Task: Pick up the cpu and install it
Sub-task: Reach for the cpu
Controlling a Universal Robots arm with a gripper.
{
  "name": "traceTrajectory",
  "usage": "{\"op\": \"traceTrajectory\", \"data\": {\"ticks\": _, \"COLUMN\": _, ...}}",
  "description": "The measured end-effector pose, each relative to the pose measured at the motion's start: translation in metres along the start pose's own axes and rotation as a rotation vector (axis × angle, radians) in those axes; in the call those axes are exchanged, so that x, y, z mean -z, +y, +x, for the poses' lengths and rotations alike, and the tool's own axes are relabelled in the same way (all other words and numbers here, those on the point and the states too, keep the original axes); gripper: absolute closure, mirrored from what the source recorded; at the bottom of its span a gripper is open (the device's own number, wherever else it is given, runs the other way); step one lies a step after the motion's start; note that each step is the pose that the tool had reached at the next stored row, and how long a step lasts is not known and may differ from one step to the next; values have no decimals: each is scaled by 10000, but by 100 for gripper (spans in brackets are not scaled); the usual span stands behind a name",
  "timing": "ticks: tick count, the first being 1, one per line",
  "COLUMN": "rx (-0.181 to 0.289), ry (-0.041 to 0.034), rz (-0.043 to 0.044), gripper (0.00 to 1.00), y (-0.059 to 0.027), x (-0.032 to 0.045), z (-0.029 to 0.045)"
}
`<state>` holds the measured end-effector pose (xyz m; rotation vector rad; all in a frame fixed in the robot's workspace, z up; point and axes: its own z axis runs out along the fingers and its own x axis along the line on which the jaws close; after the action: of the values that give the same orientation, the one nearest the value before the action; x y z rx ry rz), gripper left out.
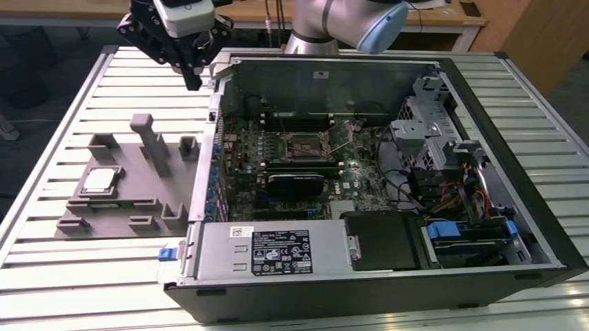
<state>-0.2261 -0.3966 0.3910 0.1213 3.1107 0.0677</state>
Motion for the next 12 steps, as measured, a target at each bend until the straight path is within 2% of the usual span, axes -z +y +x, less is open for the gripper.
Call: {"op": "traceTrajectory", "data": {"ticks": 12, "rx": 3, "ry": -40, "rz": -4, "gripper": 89, "y": -23, "x": 8, "z": 289}}
